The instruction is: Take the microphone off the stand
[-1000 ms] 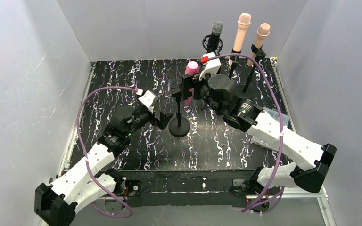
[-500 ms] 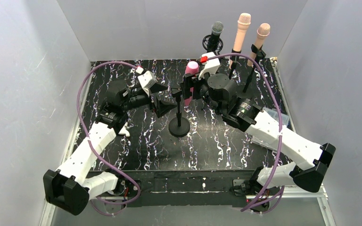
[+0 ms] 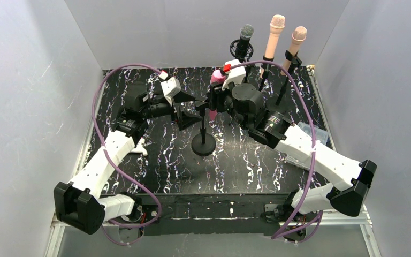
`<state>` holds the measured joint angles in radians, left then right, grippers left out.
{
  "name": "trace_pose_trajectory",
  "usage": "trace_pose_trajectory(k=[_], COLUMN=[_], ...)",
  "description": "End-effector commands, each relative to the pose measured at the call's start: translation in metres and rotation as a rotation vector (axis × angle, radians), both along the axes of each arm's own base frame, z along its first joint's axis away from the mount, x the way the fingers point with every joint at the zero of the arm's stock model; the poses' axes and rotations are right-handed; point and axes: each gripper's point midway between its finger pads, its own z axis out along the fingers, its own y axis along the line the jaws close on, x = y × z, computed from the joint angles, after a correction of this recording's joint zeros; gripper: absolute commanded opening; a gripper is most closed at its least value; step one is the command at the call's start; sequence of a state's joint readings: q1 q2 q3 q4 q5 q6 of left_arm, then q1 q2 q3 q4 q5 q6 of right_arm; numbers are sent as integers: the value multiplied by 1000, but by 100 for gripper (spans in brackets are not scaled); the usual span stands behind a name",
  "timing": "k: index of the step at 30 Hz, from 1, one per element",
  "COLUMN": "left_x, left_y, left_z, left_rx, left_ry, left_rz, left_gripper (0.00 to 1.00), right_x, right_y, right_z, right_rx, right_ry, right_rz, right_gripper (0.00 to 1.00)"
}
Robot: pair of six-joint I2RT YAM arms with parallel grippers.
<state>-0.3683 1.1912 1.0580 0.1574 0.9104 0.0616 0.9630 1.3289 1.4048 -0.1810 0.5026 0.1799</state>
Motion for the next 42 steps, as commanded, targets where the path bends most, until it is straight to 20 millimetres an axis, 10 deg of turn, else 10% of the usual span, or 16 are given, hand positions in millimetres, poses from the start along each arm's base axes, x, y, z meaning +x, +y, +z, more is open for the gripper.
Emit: trace_pose_trajectory(k=[1,14,42], left_x=[-1,-2,2], left_y=[0,-10,-15], left_z=[17,15,6], left_rx=[0,-8,-30], left_ry=[-94,-56,-52], left_rz=[-41,-128,-97], left_gripper=[88,82,53], right_x=[1,-17,-7], right_y=[-5,-5,-4], right_z=[32,28,18], right_rx=[58,11,7], right_ry=[-76,-133,-89], right_rz=[-5,125,178], right_gripper=[50,28,27])
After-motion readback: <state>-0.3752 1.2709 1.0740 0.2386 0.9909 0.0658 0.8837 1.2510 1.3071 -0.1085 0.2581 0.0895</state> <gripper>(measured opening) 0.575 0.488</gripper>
